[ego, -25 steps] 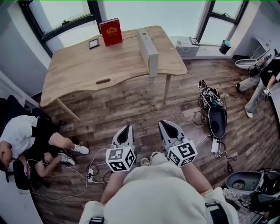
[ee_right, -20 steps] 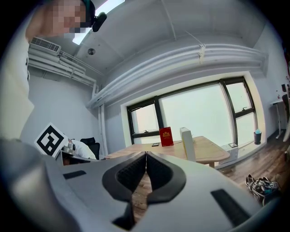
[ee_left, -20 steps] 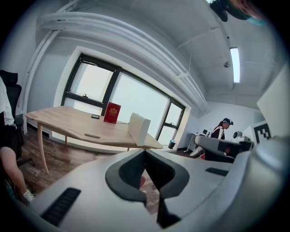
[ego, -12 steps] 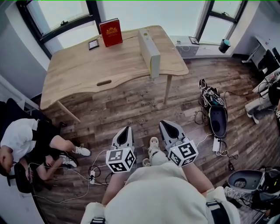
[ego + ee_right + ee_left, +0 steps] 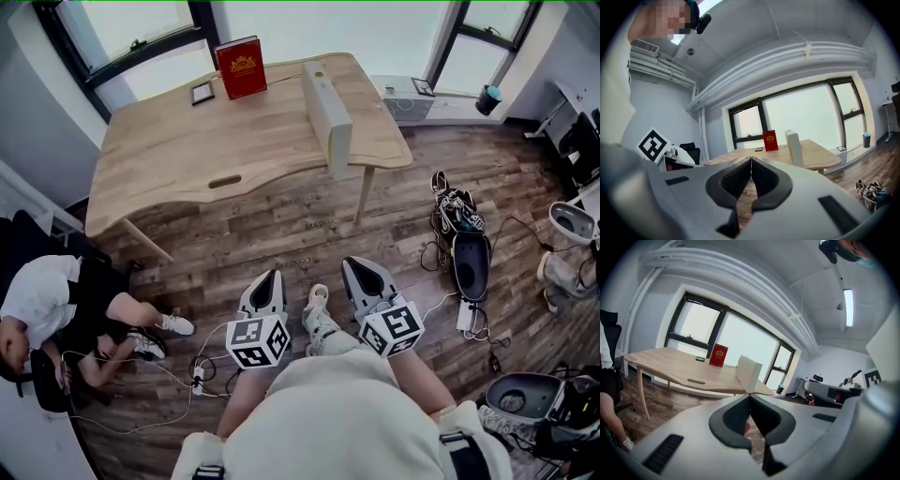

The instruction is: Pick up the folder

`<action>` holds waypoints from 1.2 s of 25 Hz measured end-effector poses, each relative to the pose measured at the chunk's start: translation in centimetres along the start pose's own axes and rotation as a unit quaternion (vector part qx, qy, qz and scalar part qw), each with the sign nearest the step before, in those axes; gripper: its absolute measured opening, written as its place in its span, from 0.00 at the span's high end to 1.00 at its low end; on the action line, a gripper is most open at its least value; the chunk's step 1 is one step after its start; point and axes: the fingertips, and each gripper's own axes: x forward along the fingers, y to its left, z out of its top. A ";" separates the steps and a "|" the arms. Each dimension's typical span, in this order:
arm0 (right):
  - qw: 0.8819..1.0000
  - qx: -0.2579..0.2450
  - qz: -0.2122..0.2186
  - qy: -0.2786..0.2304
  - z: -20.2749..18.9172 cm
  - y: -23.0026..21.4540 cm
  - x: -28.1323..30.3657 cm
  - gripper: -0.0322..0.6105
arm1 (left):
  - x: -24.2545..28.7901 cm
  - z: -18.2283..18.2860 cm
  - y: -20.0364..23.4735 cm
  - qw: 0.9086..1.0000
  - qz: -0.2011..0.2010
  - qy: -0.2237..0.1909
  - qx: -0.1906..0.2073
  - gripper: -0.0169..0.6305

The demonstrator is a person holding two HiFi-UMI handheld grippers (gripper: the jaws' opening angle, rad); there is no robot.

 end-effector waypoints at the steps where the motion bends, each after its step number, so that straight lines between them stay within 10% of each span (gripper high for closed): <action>1: 1.000 0.001 -0.001 -0.001 0.1 -0.4 0.5 0.92 | 0.5 0.2 0.2 1.000 0.000 0.000 0.001 0.94; 30: 1.000 -0.023 0.006 -0.012 6.5 -11.4 18.2 0.92 | 16.8 10.2 6.0 1.000 0.029 -0.005 -0.003 0.94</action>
